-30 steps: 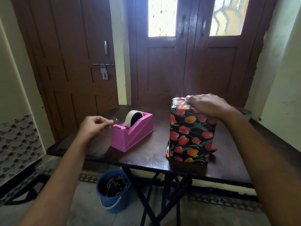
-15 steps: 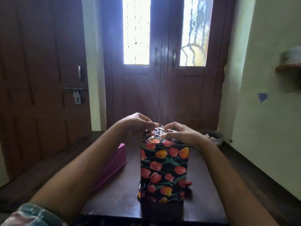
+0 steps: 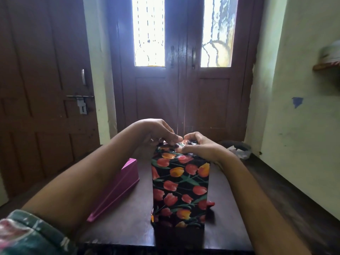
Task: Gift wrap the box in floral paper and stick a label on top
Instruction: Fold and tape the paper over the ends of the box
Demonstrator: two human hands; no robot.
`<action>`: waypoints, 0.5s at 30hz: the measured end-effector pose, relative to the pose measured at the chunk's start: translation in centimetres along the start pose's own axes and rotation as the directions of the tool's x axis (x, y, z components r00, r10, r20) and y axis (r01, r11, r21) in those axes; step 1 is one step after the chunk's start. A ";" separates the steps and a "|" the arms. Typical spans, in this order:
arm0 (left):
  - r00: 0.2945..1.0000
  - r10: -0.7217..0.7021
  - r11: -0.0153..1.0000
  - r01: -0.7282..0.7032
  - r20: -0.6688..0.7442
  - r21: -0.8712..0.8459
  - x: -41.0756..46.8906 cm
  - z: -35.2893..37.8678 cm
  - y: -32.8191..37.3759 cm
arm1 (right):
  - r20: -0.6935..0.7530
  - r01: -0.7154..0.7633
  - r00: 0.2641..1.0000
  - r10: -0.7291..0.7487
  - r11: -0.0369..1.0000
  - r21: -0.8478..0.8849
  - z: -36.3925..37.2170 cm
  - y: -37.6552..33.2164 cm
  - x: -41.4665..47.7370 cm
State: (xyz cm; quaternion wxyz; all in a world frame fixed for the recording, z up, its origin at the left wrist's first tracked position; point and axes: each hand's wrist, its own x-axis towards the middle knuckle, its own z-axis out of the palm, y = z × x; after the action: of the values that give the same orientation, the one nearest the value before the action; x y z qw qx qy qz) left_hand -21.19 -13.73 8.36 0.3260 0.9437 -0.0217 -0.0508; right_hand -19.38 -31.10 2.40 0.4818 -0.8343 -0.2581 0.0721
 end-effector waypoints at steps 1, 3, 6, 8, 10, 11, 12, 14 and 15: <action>1.000 -0.010 1.000 0.009 0.021 0.016 0.1 0.0 0.3 | 0.001 0.001 1.000 -0.001 1.000 0.000 0.0 0.0 0.0; 0.998 -0.033 0.999 0.030 0.056 0.038 0.3 -0.1 0.6 | 0.010 0.001 1.000 -0.001 1.000 0.004 -0.1 0.0 -0.1; 0.994 -0.081 0.996 0.079 0.078 0.036 0.5 -0.4 0.7 | 0.006 0.001 1.000 -0.001 1.000 0.010 -0.1 0.1 -0.1; 0.988 -0.127 0.992 0.126 0.085 0.017 0.6 -0.5 0.8 | 0.008 -0.001 1.000 0.001 1.000 0.016 -0.1 0.1 -0.1; 0.979 -0.179 0.984 0.177 0.100 0.030 0.7 -0.4 1.0 | 0.015 -0.008 1.000 0.008 0.999 0.032 0.0 0.2 0.0; 0.976 -0.197 0.979 0.190 0.095 0.073 0.9 -0.4 1.2 | 0.014 -0.009 1.000 0.008 0.999 0.035 0.0 0.2 0.0; 0.974 -0.212 0.971 0.200 0.086 0.128 1.2 -0.3 1.4 | 0.010 -0.008 1.000 0.008 0.999 0.034 0.0 0.2 0.0; 0.970 -0.236 0.952 0.219 0.054 0.213 1.9 -0.1 1.9 | 0.001 -0.005 1.000 0.005 1.000 0.027 0.0 0.2 0.1; 0.968 -0.248 0.943 0.232 0.041 0.237 2.3 0.0 2.1 | -0.001 -0.006 1.000 0.006 1.000 0.023 -0.1 0.3 0.2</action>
State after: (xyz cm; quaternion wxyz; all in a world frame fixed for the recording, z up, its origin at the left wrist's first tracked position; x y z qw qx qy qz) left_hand -18.97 -15.58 9.50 0.2048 0.9683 0.0764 -0.1205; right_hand -19.13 -31.18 2.20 0.4912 -0.8296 -0.2546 0.0760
